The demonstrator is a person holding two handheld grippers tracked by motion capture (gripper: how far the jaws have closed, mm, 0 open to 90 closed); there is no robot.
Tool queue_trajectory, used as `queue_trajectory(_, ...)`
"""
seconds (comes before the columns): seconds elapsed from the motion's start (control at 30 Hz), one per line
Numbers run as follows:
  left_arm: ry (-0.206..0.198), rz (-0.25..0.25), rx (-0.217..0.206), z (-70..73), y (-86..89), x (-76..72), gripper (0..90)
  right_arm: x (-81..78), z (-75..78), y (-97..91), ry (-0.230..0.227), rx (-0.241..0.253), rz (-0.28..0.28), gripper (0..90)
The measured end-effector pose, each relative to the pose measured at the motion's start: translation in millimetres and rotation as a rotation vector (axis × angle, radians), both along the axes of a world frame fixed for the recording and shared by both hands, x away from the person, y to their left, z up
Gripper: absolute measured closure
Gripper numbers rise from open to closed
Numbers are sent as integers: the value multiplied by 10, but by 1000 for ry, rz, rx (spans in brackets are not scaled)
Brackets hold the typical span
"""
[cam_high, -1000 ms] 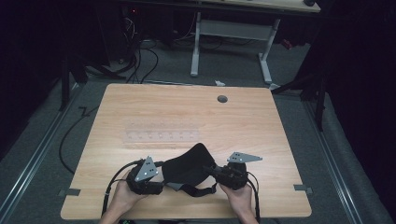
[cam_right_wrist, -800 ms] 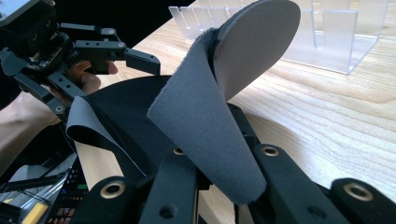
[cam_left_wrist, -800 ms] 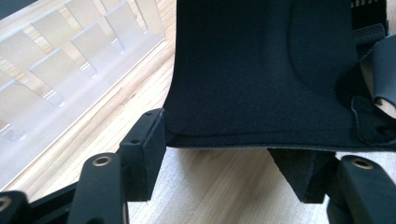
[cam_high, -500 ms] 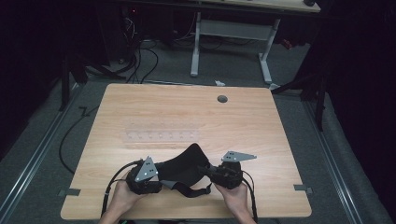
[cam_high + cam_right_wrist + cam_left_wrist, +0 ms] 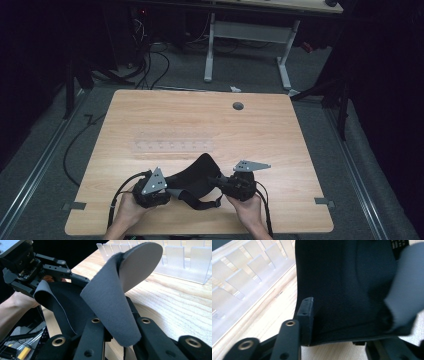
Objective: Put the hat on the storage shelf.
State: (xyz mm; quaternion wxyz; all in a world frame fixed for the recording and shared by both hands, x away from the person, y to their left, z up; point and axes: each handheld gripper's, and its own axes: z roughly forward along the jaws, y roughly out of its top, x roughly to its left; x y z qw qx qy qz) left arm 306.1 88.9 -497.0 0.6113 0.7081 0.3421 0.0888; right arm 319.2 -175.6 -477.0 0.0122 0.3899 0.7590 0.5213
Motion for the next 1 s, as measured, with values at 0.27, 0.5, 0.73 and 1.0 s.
queue_trajectory(0.27, -9, -36, -4, 72, 29, -2, 728, 34, 44, 2, -17, 12, -7, 801)
queue_trajectory(0.5, 8, -115, -37, 126, 39, -55, 855, 78, 91, -32, -36, 39, -42, 735)
queue_trajectory(0.73, 29, -125, -52, 138, 40, -56, 867, 69, 134, -120, -76, 65, -77, 615)
queue_trajectory(1.0, 53, -82, -129, 199, 177, -19, 867, 64, 12, -343, -69, 30, -135, 536)
